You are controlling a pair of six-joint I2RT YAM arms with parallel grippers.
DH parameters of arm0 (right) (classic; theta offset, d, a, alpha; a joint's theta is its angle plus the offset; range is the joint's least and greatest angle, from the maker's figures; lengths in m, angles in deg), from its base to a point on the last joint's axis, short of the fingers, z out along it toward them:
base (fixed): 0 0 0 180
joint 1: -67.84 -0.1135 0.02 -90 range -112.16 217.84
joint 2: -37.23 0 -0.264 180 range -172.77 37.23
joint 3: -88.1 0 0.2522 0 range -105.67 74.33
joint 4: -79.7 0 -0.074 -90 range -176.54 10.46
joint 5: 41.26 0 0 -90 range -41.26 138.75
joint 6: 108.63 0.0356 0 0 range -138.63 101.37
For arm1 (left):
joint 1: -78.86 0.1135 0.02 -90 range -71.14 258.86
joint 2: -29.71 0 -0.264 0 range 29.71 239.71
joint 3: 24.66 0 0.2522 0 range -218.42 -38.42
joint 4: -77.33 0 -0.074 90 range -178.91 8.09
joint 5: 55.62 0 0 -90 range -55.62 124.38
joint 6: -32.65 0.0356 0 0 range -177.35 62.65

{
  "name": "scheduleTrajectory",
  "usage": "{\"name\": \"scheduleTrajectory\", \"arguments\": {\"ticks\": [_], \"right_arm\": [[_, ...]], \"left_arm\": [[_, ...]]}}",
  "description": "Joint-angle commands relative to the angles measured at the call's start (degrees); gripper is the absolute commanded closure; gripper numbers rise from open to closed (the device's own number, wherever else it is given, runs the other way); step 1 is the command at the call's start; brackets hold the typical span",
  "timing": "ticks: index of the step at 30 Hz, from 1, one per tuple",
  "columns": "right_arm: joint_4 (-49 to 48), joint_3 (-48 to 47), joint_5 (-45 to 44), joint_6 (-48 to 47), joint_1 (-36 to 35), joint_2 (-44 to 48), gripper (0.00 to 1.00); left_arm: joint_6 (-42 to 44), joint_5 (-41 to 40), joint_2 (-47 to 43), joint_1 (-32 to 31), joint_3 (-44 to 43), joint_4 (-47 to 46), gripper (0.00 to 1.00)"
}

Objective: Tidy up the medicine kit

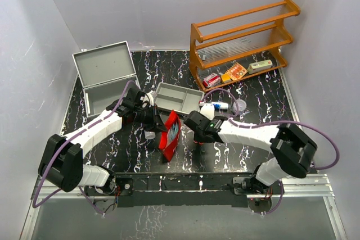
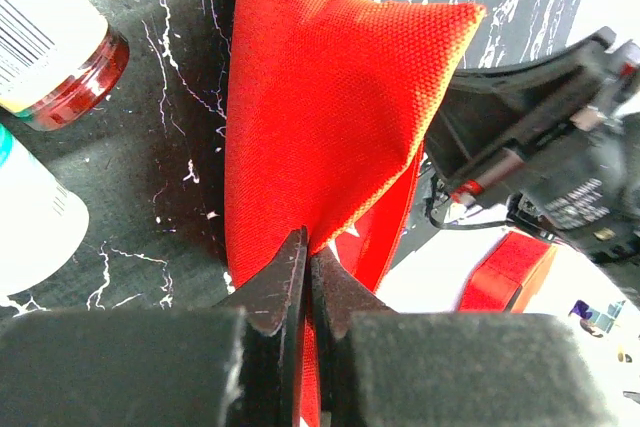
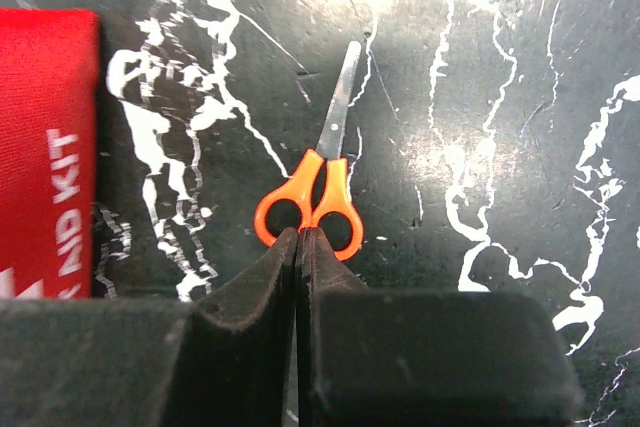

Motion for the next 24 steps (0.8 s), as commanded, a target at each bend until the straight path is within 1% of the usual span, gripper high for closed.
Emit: {"name": "scheduleTrajectory", "arguments": {"ticks": [1,8,11,13,16,18,20,24], "right_arm": [[-3.41,0.8,-2.63,1.51,0.21,6.91,1.0],[-9.16,3.09,-2.48,2.68,0.25,16.04,1.0],[-8.31,3.13,-3.82,2.9,0.23,16.2,1.0],[-5.49,2.3,-4.91,3.31,0.22,14.6,1.0],[-0.8,0.8,-5.35,4.49,0.21,10.95,0.83],[0.68,0.15,-5.0,5.13,0.26,8.55,0.76],[1.3,-0.19,-4.44,5.59,0.32,6.76,0.73],[0.28,-0.43,-2.95,4.63,0.32,4.24,0.73]], "left_arm": [[1.1,-0.69,-0.94,0.19,-1.73,2.27,1.0],[1.1,-0.71,-0.95,0.2,-2.05,2.28,1.0],[1.03,-0.7,-0.86,0.19,-1.84,2.07,1.0],[0.89,-0.68,-0.78,0.27,-1.74,1.94,1.0],[0.76,-0.61,-0.72,0.19,-1.66,1.85,1.0],[0.75,-0.61,-0.85,0.19,-1.57,1.91,1.0],[0.67,-0.69,-0.89,0.25,-1.53,1.93,1.0],[0.47,-0.7,-1.2,0.2,-1.32,1.93,1.0]]}}
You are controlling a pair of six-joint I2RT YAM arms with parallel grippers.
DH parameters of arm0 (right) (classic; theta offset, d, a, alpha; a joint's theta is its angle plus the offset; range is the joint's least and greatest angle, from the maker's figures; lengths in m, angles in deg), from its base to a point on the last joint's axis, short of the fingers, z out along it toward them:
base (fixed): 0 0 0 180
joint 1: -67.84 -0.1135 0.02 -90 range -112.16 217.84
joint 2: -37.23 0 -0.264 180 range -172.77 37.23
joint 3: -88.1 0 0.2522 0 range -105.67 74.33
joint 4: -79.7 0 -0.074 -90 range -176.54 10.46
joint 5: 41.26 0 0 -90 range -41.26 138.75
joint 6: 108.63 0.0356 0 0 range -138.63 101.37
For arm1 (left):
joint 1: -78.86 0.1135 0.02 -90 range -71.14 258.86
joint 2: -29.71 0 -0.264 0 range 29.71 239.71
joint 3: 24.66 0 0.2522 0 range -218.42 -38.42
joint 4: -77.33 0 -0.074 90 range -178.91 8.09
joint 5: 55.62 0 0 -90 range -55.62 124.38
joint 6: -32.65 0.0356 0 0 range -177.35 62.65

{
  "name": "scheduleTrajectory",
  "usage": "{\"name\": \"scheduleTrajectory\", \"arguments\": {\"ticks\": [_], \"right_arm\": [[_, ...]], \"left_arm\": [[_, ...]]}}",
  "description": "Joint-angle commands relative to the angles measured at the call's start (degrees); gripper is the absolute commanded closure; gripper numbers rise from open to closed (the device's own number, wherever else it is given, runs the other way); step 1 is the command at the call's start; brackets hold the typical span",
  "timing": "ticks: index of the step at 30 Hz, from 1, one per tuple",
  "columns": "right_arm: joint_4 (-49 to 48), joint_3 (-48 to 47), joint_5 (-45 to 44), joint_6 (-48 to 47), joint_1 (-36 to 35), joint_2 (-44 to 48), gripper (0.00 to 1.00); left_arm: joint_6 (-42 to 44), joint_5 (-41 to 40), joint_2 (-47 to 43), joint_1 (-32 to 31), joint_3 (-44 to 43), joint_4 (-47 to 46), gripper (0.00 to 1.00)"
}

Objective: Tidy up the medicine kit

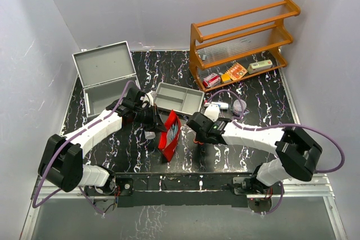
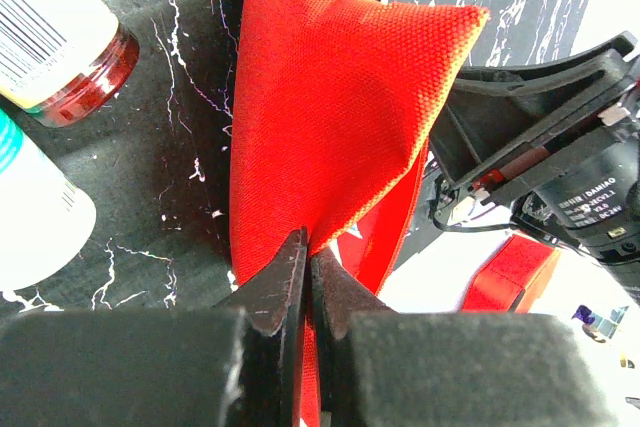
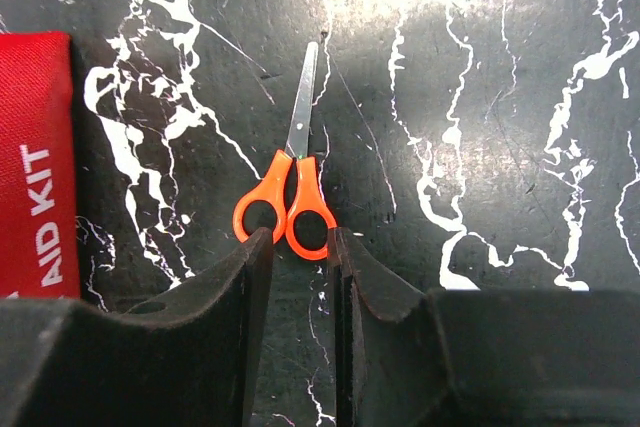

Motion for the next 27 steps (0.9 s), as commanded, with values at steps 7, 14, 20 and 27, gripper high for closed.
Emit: {"name": "scheduleTrajectory", "arguments": {"ticks": [7,14,20,27], "right_arm": [[-0.63,-4.33,1.19,-1.18,0.36,-4.41,0.75],[-0.07,-5.54,1.51,-1.42,0.66,-7.34,0.74],[0.67,-6.04,1.95,-1.36,0.82,-9.78,0.74],[2.74,-6.49,2.64,-2.01,1.02,-14.03,0.85]], "left_arm": [[0.15,0.17,-1.16,0.22,-1.08,0.85,1.0],[0.13,0.3,-1.12,0.24,-1.04,0.77,1.0],[0.16,0.26,-1.16,0.17,-0.79,0.72,1.0],[0.16,0.39,-1.19,0.19,-0.81,0.56,1.0]]}}
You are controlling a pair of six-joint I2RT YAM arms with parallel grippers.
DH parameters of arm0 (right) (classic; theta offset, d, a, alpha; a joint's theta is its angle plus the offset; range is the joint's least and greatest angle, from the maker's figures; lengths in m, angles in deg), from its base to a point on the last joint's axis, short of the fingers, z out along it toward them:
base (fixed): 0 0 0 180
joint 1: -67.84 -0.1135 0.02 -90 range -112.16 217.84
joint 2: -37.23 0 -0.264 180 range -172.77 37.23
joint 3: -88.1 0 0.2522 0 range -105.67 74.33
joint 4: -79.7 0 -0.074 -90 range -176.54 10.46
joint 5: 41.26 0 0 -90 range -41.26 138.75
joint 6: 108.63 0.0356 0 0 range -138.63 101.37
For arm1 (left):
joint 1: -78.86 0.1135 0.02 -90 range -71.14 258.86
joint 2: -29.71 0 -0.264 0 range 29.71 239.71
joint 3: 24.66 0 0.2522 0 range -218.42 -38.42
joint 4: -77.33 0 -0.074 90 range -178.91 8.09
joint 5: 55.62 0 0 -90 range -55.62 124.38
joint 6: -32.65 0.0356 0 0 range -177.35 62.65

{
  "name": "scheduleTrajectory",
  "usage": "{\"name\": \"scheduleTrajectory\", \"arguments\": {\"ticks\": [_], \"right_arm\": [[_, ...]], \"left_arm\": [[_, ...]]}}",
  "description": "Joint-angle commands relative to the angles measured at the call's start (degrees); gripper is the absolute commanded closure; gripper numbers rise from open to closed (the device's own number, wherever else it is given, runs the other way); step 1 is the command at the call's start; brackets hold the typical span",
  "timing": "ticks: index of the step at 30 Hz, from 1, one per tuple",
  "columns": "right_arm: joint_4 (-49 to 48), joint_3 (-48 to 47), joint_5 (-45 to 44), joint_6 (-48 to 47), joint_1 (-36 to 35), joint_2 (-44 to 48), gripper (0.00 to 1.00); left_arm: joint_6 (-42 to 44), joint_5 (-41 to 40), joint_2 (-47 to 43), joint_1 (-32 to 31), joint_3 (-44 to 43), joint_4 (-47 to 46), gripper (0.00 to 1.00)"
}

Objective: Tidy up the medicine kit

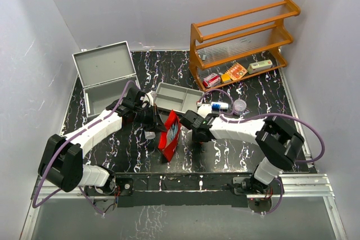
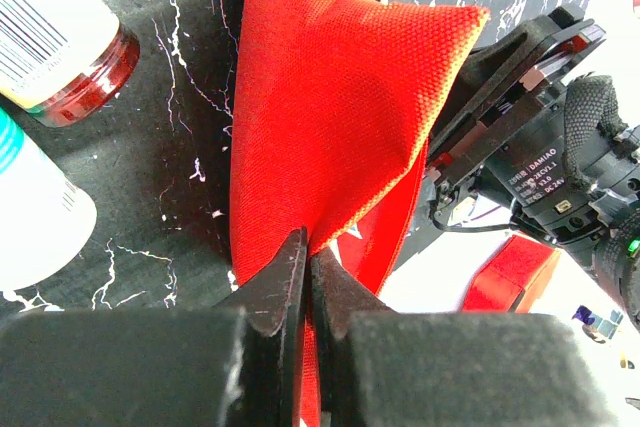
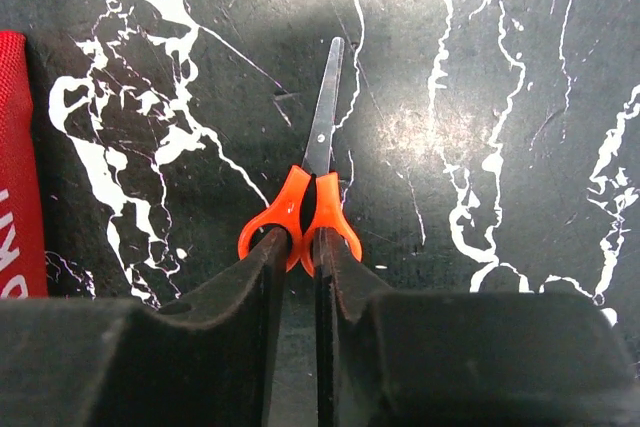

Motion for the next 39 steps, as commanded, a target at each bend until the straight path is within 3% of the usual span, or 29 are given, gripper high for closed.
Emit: {"name": "scheduleTrajectory", "arguments": {"ticks": [1,4,9,22,29,39], "right_arm": [[1.36,-1.03,0.39,-0.38,0.28,-4.03,0.88],[1.6,-0.83,0.73,-0.76,0.32,-5.31,1.0],[1.04,-0.45,-0.12,-0.75,0.24,-3.11,1.0],[-6.46,2.92,-4.03,-0.62,0.26,16.59,1.0],[-14.16,1.92,3.89,-0.78,0.29,22.28,1.0],[-28.39,2.55,17.6,3.19,-0.41,21.16,1.0]], "left_arm": [[0.19,0.44,-1.2,0.24,-0.79,0.61,1.0],[0.25,0.48,-1.21,0.21,-0.74,0.62,1.0],[0.18,0.48,-1.16,0.19,-0.59,0.62,1.0],[0.25,0.59,-1.12,0.24,-1.14,0.53,1.0],[-0.37,0.67,-0.95,0.21,-1.31,0.19,1.0],[-1.11,0.31,-0.57,0.19,-1.8,0.01,1.0]]}}
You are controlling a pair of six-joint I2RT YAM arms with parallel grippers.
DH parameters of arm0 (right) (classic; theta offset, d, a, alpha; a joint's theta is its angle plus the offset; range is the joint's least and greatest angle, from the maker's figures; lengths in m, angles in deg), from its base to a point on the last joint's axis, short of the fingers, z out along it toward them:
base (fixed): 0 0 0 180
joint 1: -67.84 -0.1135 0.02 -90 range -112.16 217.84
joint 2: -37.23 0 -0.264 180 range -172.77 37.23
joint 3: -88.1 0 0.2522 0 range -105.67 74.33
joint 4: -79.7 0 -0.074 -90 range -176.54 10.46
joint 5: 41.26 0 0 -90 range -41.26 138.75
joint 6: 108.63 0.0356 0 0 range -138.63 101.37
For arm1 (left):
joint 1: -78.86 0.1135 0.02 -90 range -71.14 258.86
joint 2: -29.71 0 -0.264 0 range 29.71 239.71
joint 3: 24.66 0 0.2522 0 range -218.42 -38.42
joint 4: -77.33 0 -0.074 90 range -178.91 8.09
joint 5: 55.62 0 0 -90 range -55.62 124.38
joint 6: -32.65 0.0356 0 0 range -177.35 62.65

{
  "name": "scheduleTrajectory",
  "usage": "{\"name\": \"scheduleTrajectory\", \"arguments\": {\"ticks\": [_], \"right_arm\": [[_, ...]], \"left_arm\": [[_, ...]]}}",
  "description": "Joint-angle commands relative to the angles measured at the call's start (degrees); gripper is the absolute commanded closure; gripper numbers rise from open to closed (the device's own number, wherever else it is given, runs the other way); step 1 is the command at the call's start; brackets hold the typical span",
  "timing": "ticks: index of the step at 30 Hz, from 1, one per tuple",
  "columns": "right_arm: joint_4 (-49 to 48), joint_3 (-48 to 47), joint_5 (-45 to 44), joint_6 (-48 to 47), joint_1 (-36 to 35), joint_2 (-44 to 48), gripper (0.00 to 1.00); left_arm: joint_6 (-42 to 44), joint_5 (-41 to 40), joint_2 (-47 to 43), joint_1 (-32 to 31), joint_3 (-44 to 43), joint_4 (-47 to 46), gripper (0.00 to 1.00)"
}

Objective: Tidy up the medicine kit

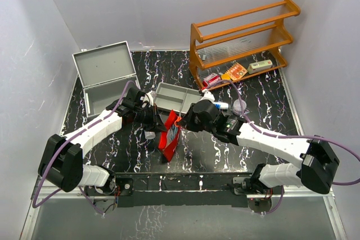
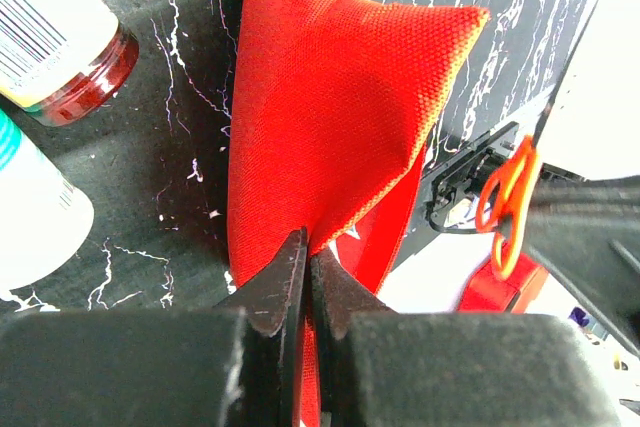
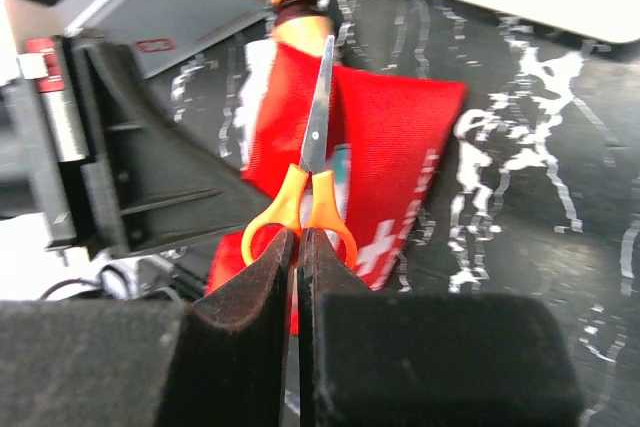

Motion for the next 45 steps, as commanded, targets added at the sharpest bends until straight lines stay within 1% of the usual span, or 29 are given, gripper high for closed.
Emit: {"name": "scheduleTrajectory", "arguments": {"ticks": [1,6,8,14,21,26,27,30,33,35,39,43,45], "right_arm": [[-11.84,0.05,6.69,2.9,-0.52,-0.03,1.0],[-16.96,2.16,10.54,6.13,-0.57,-1.36,1.0],[-17.47,2.6,11.1,7.69,-0.7,-2.25,1.0],[-16.91,4.21,10.95,11.56,-0.71,-3.4,1.0],[-15.61,6.44,9.7,12.91,-1.14,-2.35,1.0],[-15.62,7.01,10.82,12.95,-1.12,-2.16,1.0],[-15.27,6.8,10.78,12.94,-1.13,-2.24,0.97],[-14.17,6.1,9.97,12.46,-1.16,-2.22,0.83],[-12.35,4.94,8.17,11.15,-1.14,-1.54,0.75],[-10.55,4.0,6.65,10.21,-1.15,-1.32,0.73],[-7.57,2.13,4.94,7.55,-1.09,-0.93,0.72],[-6.64,0.71,4.25,4.01,-1.11,0.24,0.7],[-5.97,-0.11,3.5,2.0,-1.15,1.08,0.67]], "left_arm": [[-0.52,0.28,-0.59,0.24,-1.81,0.16,1.0],[-0.74,0.35,-0.51,0.19,-1.8,-0.04,1.0],[-0.78,0.37,-0.55,0.19,-1.8,-0.12,1.0],[-0.88,0.36,-0.57,0.19,-1.72,-0.13,1.0],[-0.88,0.46,-0.53,0.19,-1.67,-0.46,1.0],[-0.86,0.54,-0.37,0.2,-1.95,-0.39,1.0],[-0.8,0.55,-0.34,0.19,-2.05,-0.31,1.0],[-0.75,0.53,-0.29,0.19,-2.15,-0.23,1.0],[-0.64,0.52,-0.48,0.2,-2.25,0.11,1.0],[-0.53,0.55,-0.51,0.19,-2.28,0.14,1.0],[-0.44,0.7,-0.46,0.18,-2.32,0.16,1.0],[-0.13,0.83,-0.51,0.19,-2.33,0.12,1.0],[0.04,1.01,-0.41,0.21,-2.49,0.24,1.0]]}}
